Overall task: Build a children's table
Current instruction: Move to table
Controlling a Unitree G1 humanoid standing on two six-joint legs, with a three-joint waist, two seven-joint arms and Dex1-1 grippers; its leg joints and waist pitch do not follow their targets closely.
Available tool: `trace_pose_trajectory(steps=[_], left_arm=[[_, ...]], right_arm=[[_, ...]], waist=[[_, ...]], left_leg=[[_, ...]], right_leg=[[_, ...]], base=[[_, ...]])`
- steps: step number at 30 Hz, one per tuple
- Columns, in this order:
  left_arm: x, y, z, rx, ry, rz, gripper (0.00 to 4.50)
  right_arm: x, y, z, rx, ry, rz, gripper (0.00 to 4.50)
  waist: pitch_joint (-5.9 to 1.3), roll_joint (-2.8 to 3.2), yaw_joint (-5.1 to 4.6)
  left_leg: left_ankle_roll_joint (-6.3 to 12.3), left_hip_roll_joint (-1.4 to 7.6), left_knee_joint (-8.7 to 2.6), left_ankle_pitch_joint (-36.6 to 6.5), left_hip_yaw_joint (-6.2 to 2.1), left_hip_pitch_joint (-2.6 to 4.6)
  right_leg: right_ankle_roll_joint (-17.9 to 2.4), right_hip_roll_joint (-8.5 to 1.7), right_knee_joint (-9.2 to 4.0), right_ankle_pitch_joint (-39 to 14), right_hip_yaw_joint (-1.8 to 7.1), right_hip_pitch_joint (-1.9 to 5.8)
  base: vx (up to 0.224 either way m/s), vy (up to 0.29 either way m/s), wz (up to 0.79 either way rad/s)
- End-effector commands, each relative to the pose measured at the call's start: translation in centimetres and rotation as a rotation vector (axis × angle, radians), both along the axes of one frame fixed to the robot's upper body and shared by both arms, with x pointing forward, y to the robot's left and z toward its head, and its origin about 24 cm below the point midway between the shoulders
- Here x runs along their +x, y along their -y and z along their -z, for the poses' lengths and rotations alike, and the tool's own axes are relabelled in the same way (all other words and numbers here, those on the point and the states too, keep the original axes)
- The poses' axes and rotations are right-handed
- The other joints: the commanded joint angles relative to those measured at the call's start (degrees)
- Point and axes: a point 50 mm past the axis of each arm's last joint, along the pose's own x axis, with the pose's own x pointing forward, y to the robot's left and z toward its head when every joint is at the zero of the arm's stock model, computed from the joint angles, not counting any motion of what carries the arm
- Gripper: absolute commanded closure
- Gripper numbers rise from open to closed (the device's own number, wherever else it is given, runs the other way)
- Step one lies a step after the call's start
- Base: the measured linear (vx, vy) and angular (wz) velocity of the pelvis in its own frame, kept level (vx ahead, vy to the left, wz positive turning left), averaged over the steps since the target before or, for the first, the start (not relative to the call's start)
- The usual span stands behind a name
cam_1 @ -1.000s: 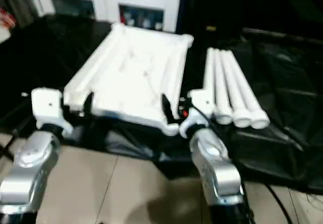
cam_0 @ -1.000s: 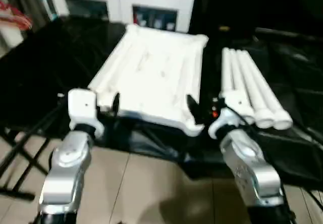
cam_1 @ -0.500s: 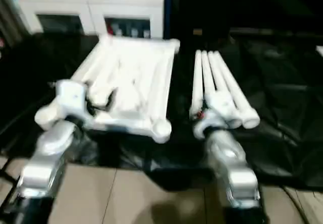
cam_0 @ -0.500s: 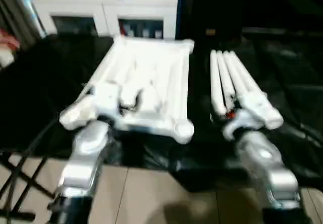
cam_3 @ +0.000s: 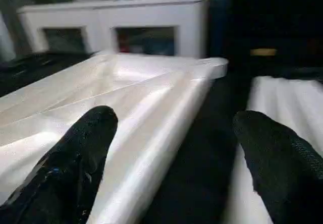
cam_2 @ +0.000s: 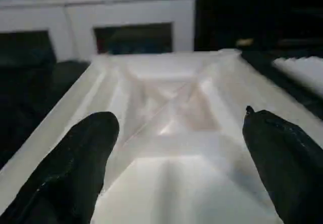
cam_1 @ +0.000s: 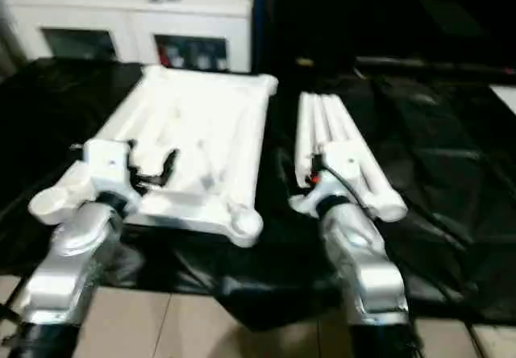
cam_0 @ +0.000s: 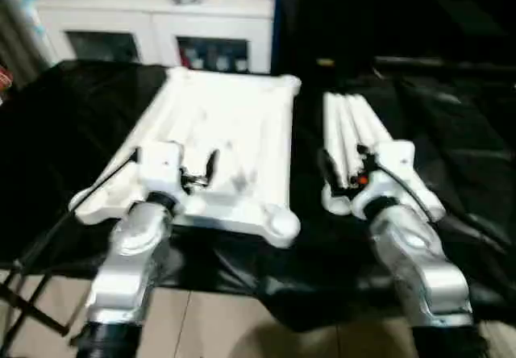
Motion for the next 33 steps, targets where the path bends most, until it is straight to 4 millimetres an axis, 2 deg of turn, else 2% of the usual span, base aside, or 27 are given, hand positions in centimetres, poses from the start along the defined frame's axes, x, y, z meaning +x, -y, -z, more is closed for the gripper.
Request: trace_pose_trajectory(steps=[1,2,3,5,6,7,8,9,10,11,12,13,14,16,17,19,20,21,23,24,25,26,27,30,31,32,33], left_arm=[[0.05,0.45,-0.15,0.003,0.002,0.019,0.01],[0.05,0.45,-0.13,0.005,-0.001,0.023,0.01],[0.05,0.47,-0.13,0.008,-0.002,0.026,0.01],[0.05,0.52,-0.17,0.011,-0.002,0.033,0.01],[0.04,0.61,-0.18,0.011,-0.004,0.043,0.01],[0.03,0.62,-0.18,0.011,-0.004,0.045,0.01],[-0.01,0.67,-0.14,0.011,-0.008,0.051,0.01],[-0.02,0.65,-0.12,0.011,-0.009,0.052,0.01],[-0.02,0.65,-0.11,0.01,-0.01,0.053,0.01],[-0.02,0.65,-0.1,0.009,-0.011,0.054,0.01],[-0.02,0.66,-0.08,0.009,-0.011,0.055,0.01],[-0.01,0.71,-0.08,0.009,-0.012,0.057,0.01],[0.0,0.79,-0.07,0.01,-0.013,0.063,0.01],[-0.02,0.89,-0.07,0.011,-0.015,0.07,0.01],[-0.05,0.93,-0.04,0.013,-0.016,0.074,0.01],[-0.11,0.9,0.07,0.016,-0.02,0.077,0.01],[-0.11,0.9,0.08,0.016,-0.02,0.077,0.01],[-0.14,0.89,0.14,0.016,-0.022,0.079,0.01],[-0.13,0.93,0.16,0.018,-0.024,0.088,0.01],[-0.13,0.94,0.16,0.018,-0.024,0.088,0.01],[-0.13,0.96,0.17,0.021,-0.024,0.091,0.01],[-0.13,1.0,0.19,0.026,-0.025,0.097,0.01],[-0.12,1.02,0.19,0.038,-0.024,0.109,0.01],[-0.11,1.05,0.01,0.084,-0.005,0.169,0.01],[-0.15,1.03,-0.11,0.099,0.008,0.196,0.01],[-0.17,0.98,-0.2,0.115,0.011,0.235,0.01],[-0.17,0.94,-0.21,0.12,0.007,0.254,0.01]], right_arm=[[0.27,0.72,-0.24,-0.025,0.007,0.017,0.37],[0.29,0.72,-0.23,-0.027,0.006,0.016,0.37],[0.3,0.72,-0.22,-0.028,0.006,0.015,0.37],[0.31,0.74,-0.21,-0.028,0.005,0.013,0.37],[0.24,0.74,-0.12,-0.025,0.0,0.011,0.37],[0.22,0.74,-0.11,-0.025,-0.001,0.011,0.37],[0.11,0.75,0.02,-0.03,-0.004,0.012,0.37],[0.08,0.73,0.04,-0.032,-0.004,0.012,0.37],[0.05,0.74,0.06,-0.033,-0.005,0.015,0.37],[0.03,0.76,0.07,-0.033,-0.005,0.018,0.37],[0.02,0.78,0.07,-0.033,-0.004,0.019,0.37],[0.01,0.83,0.07,-0.033,-0.004,0.02,0.37],[-0.01,0.91,0.08,-0.034,-0.004,0.021,0.37],[-0.05,0.99,0.09,-0.037,-0.004,0.022,0.37],[-0.08,1.03,0.11,-0.038,-0.005,0.022,0.37],[-0.12,1.04,0.15,-0.041,-0.005,0.023,0.37],[-0.12,1.04,0.15,-0.041,-0.005,0.023,0.37],[-0.14,1.06,0.21,-0.044,-0.006,0.023,0.37],[-0.17,1.08,0.24,-0.05,-0.006,0.022,0.37],[-0.17,1.08,0.24,-0.05,-0.006,0.022,0.37],[-0.17,1.09,0.25,-0.052,-0.006,0.021,0.37],[-0.18,1.1,0.25,-0.054,-0.005,0.019,0.37],[-0.17,1.1,0.22,-0.058,-0.002,0.014,0.37],[-0.02,1.25,0.09,-0.073,0.003,0.0,0.37],[0.03,1.37,0.05,-0.074,0.003,-0.008,0.37],[0.08,1.54,-0.03,-0.079,0.003,-0.026,0.37],[0.1,1.61,-0.08,-0.083,0.004,-0.037,0.37]], waist=[[-2.96,1.58,-2.59],[-2.66,0.71,-2.89],[-2.82,-0.38,-2.43],[-4.41,-1.91,0.68],[-4.13,-1.7,1.18],[-4.52,-0.39,1.16],[-4.1,1.5,0.58],[-3.09,1.6,-1.41],[-3.94,0.95,-1.9],[-3.17,0.46,-1.61],[-3.17,0.46,-1.61],[-2.97,-1.57,-0.5],[-3.4,-2.91,1.7],[-3.86,-2.43,2.86],[-3.78,-1.06,2.65],[-3.52,1.35,1.0],[-3.39,2.11,-0.93],[-4.49,1.91,-2.44],[-3.79,0.09,-2.04],[-3.79,0.09,-2.04],[-3.25,-2.04,-0.98],[-3.47,-3.52,1.2],[-3.42,-2.61,2.43],[-2.95,-0.48,1.92],[-3.24,0.77,1.1],[-3.63,0.75,0.8],[-4.75,0.76,0.34]], left_leg=[[9.86,7.48,-8.09,-17.5,-5.77,6.66],[15.4,6.93,-7.6,-13.3,-5.51,6.31],[17.75,4.28,-5.94,-8.4,-2.73,3.62],[15.13,-0.74,0.24,0.6,0.73,-5.03],[11.64,0.72,0.92,3.6,-0.06,-6.44],[7.1,1.44,-0.51,4.3,0.25,-4.69],[-0.11,4.22,-4.35,4.3,0.89,0.54],[-1.81,10.29,-7.07,-0.4,-2.35,7.17],[2.54,10.92,-7.38,1.1,-4.39,8.06],[9.78,10.3,-6.36,1.8,-2.39,8.18],[9.78,10.3,-6.36,1.8,-2.39,8.18],[12.82,2.7,-3.71,-1.2,1.64,0.87],[10.69,-0.17,1.03,-5.0,2.72,-2.05],[7.82,0.51,2.9,1.3,0.89,-5.62],[6.38,1.3,0.41,6.4,0.36,-6.34],[7.26,3.24,-4.36,9.0,-0.54,-2.55],[13.42,6.78,-5.62,3.8,-4.0,3.77],[21.21,9.26,-5.38,6.0,-7.25,7.47],[28.73,8.58,-5.07,10.9,-6.5,6.07],[28.73,8.58,-5.07,10.9,-6.5,6.07],[23.13,2.44,-2.88,4.2,-1.58,1.33],[16.89,-2.01,2.24,-1.1,0.98,-3.99],[10.73,-0.1,3.07,-0.2,-0.05,-4.92],[5.59,2.02,-2.61,6.2,-0.06,-4.06],[6.05,3.55,-4.44,6.8,-0.89,-1.94],[7.31,4.27,-4.15,8.0,-1.3,-0.53],[11.79,5.29,-2.34,25.3,-2.86,1.43]], right_leg=[[-7.4,-2.34,0.37,-2.0,0.26,-3.32],[-5.8,-3.2,0.43,0.7,0.73,-3.74],[-7.6,-5.31,-2.28,5.8,2.25,-1.43],[-9.9,-9.38,-5.4,13.0,7.55,7.59],[-11.3,-9.82,-5.48,13.1,7.55,7.6],[-11.4,-6.92,-4.71,11.8,7.39,6.54],[-8.2,-1.16,-2.26,7.7,4.84,2.07],[-5.1,-1.04,2.25,0.1,2.44,-4.88],[-3.4,-2.15,3.43,-0.7,1.56,-5.28],[-2.5,-4.61,2.86,2.0,2.11,-6.89],[-2.5,-4.61,2.86,2.0,2.11,-6.89],[-5.2,-6.13,-2.31,8.5,4.35,-0.38],[-9.2,-9.93,-6.07,-1.3,9.2,4.07],[-13.4,-10.4,-5.84,-0.1,9.75,6.89],[-14.0,-7.73,-4.54,5.2,6.73,6.39],[-9.9,-2.11,-2.48,4.6,1.39,3.03],[-8.1,-1.05,0.54,-0.7,0.02,-1.99],[-5.3,-2.04,3.57,-2.6,0.1,-5.29],[0.4,-4.39,3.65,0.8,2.38,-6.95],[0.4,-4.39,3.65,0.8,2.38,-6.95],[-2.0,-6.04,-1.88,6.4,4.46,-2.77],[-7.0,-9.53,-5.55,2.3,9.24,3.85],[-10.4,-11.27,-6.13,-3.2,9.79,4.84],[-12.2,-6.67,-5.1,-3.0,4.81,3.57],[-9.9,-3.59,-2.88,1.6,2.67,1.5],[-9.4,-3.43,-1.84,6.0,2.6,0.3],[-8.9,-3.73,0.47,20.1,2.58,-1.72]], base=[[0.097,0.03,0.1],[0.092,0.005,0.08],[0.092,0.005,0.08],[0.081,-0.001,0.06],[0.082,0.001,0.06],[0.079,-0.012,0.0],[0.112,-0.008,-0.34],[0.112,-0.008,-0.34],[0.115,-0.014,-0.55],[0.08,-0.047,-0.4],[0.08,-0.047,-0.4],[0.038,-0.052,-0.1],[0.0,0.0,0.0],[0.038,-0.021,-0.01],[0.081,-0.013,-0.04],[0.1,-0.006,-0.03],[0.129,0.011,-0.02],[0.129,0.011,-0.02],[0.068,-0.005,0.03],[0.052,-0.021,0.01],[0.0,0.0,0.0],[0.041,-0.064,0.11],[0.041,-0.064,0.11],[0.015,-0.021,0.0],[0.056,0.0,0.01],[0.073,0.011,0.03],[0.073,0.011,0.03]])
